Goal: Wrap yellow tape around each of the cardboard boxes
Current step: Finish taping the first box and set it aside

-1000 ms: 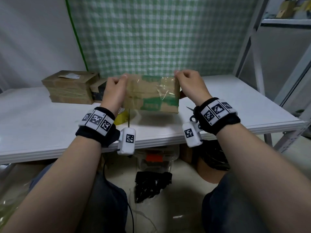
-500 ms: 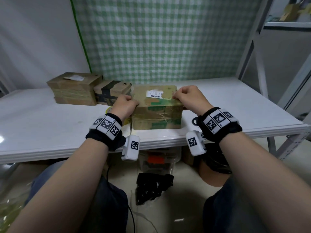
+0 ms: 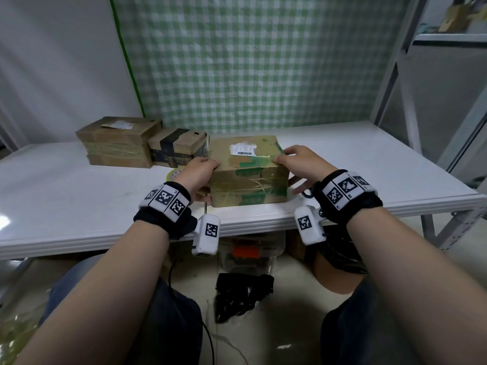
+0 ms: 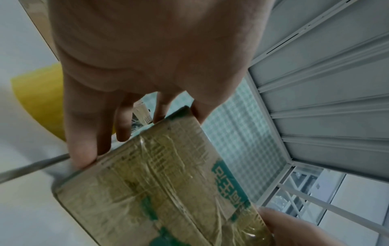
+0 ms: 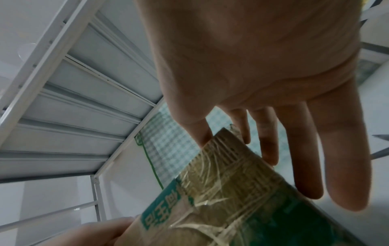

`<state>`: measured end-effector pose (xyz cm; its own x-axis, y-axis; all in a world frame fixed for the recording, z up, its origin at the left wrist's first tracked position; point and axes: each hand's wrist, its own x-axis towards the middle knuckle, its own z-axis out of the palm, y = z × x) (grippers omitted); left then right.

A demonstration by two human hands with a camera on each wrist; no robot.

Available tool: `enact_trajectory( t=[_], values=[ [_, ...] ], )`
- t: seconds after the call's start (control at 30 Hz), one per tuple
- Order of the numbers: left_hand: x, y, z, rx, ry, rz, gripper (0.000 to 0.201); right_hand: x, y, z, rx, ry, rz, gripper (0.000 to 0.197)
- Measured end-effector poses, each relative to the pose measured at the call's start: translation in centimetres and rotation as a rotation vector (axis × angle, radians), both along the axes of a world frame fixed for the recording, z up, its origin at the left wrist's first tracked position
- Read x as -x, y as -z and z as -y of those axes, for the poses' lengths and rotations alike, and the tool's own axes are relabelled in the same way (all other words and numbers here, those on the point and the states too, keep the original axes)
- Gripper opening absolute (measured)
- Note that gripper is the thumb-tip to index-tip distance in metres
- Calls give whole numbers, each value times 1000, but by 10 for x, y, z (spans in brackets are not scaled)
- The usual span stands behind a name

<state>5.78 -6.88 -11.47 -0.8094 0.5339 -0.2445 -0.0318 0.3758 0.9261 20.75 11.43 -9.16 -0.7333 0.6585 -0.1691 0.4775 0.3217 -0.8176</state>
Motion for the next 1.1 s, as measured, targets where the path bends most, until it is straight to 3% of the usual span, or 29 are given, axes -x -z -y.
enact_trajectory(
  t=[0.27,0.33,0.43,0.63,0.77,0.9,1.0,1.1],
  values=[
    [3,-6,-17,-114,66,7,26,11,-5,-14,5,34,-95,34],
    [12,-11,-34,-155,72,18,30,22,-10,-29,30,70,-150,38],
    [29,-18,-67,-211,72,66,19,37,-18,-56,59,135,-218,32],
    [50,-18,-142,-290,131,104,32,61,-6,-117,73,266,-334,43],
    [53,-13,-177,-321,131,93,29,69,10,-143,214,325,-431,31],
    [56,-5,-188,-278,128,86,28,76,15,-159,260,348,-449,51],
    [58,-13,-181,-243,138,13,13,81,4,-155,86,364,-346,63],
    [68,-26,-167,-264,90,-141,25,85,-5,-138,-232,345,-206,56]
  ],
)
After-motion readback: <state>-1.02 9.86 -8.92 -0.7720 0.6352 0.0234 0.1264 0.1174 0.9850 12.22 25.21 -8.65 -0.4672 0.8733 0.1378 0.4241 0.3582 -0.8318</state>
